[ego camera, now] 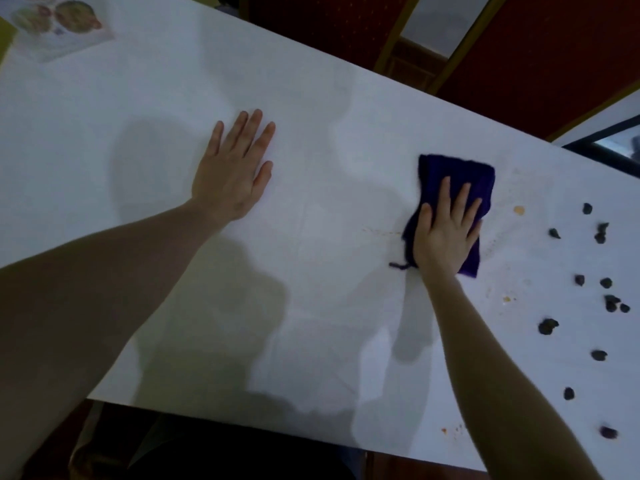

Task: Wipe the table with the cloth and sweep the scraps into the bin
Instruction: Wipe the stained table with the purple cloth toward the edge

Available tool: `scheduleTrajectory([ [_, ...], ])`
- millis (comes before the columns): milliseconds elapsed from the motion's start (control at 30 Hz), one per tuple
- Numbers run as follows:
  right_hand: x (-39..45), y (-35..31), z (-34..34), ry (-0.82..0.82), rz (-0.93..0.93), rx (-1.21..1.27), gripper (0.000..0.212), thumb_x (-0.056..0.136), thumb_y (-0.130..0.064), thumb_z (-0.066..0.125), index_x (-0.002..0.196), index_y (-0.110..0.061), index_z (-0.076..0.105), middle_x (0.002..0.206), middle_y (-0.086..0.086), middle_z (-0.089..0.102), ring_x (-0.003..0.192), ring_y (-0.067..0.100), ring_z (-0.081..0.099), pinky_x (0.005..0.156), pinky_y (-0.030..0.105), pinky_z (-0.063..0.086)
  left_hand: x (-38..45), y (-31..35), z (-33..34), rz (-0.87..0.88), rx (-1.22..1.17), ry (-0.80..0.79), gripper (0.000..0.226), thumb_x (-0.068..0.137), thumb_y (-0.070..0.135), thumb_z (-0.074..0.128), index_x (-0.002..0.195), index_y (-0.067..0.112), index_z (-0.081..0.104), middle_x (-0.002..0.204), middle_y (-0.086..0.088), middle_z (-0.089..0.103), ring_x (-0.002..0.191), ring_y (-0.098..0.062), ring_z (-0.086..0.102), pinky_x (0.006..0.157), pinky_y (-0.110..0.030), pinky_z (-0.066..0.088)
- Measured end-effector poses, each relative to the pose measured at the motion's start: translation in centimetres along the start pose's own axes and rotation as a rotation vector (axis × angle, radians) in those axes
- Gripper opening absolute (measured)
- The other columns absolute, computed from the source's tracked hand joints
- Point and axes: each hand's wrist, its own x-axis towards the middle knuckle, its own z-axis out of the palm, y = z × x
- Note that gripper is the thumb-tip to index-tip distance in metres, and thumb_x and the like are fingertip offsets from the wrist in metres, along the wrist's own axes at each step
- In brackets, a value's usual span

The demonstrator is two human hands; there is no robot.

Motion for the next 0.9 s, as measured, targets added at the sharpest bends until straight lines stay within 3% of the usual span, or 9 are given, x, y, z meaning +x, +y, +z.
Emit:
scheduleTrajectory([
  [100,-5.5,-2.5,1.5,0.009,-0.084,-0.016,0.061,0.098,-0.048,0.026,0.156,-0.033,0.019,0.165,0.003,0.013,0.152,0.033,0.007,0.121,0.054,0.009,0.1,0.0,0.0,-0.006,0.004,-0.006,0.061,0.103,0.042,0.016,0.159,0.018,0.012,0.167,-0.007,0.009,0.154,-0.024,0.008,0.125,-0.047,0.005],
  [200,-9.1,-6.4,3.2,-0.02,-0.289,-0.053,0.058,0.1,-0.046,0.03,0.156,-0.033,0.022,0.164,0.002,0.016,0.152,0.033,0.008,0.121,0.054,0.008,0.2,0.0,0.1,-0.009,0.016,-0.007,0.062,0.103,0.043,0.014,0.159,0.018,0.011,0.167,-0.007,0.008,0.154,-0.024,0.007,0.125,-0.047,0.006],
  [367,-3.4,-12.4,3.8,-0.094,-0.552,-0.074,0.054,0.103,-0.044,0.027,0.156,-0.035,0.019,0.165,-0.001,0.015,0.152,0.029,0.005,0.121,0.054,0.008,0.2,-0.1,0.2,-0.014,0.02,-0.002,0.062,0.103,0.043,0.013,0.159,0.019,0.009,0.167,-0.006,0.007,0.154,-0.024,0.007,0.125,-0.047,0.005],
  [467,2.7,-11.6,2.3,-0.086,-0.462,-0.065,0.055,0.103,-0.048,0.026,0.156,-0.037,0.018,0.165,-0.001,0.014,0.152,0.028,0.007,0.122,0.052,0.006,0.2,0.0,0.2,-0.007,0.008,0.004,0.061,0.103,0.041,0.017,0.159,0.019,0.012,0.167,-0.006,0.01,0.154,-0.024,0.009,0.125,-0.047,0.006],
  [600,5.7,-4.8,0.1,-0.059,-0.165,-0.031,0.057,0.101,-0.049,0.028,0.156,-0.038,0.016,0.166,-0.001,0.009,0.152,0.027,0.003,0.121,0.052,0.006,0.1,0.0,0.1,-0.008,-0.009,0.011,0.06,0.103,0.04,0.021,0.159,0.018,0.015,0.167,-0.006,0.011,0.154,-0.025,0.01,0.125,-0.047,0.006],
  [767,-1.2,0.3,-0.1,0.006,0.056,0.018,0.06,0.099,-0.049,0.023,0.157,-0.036,0.014,0.166,0.0,0.006,0.152,0.028,0.001,0.121,0.053,0.006,0.1,0.0,0.1,-0.007,-0.015,0.011,0.061,0.103,0.04,0.021,0.159,0.018,0.015,0.167,-0.007,0.012,0.154,-0.025,0.011,0.125,-0.048,0.007],
  [900,-9.2,-3.5,2.0,0.016,-0.016,-0.009,0.061,0.096,-0.047,0.029,0.155,-0.033,0.022,0.164,0.005,0.016,0.151,0.035,0.01,0.119,0.057,0.013,0.3,-0.1,0.1,-0.004,-0.02,0.012,0.061,0.103,0.041,0.021,0.159,0.018,0.016,0.167,-0.008,0.012,0.154,-0.026,0.011,0.124,-0.049,0.008],
])
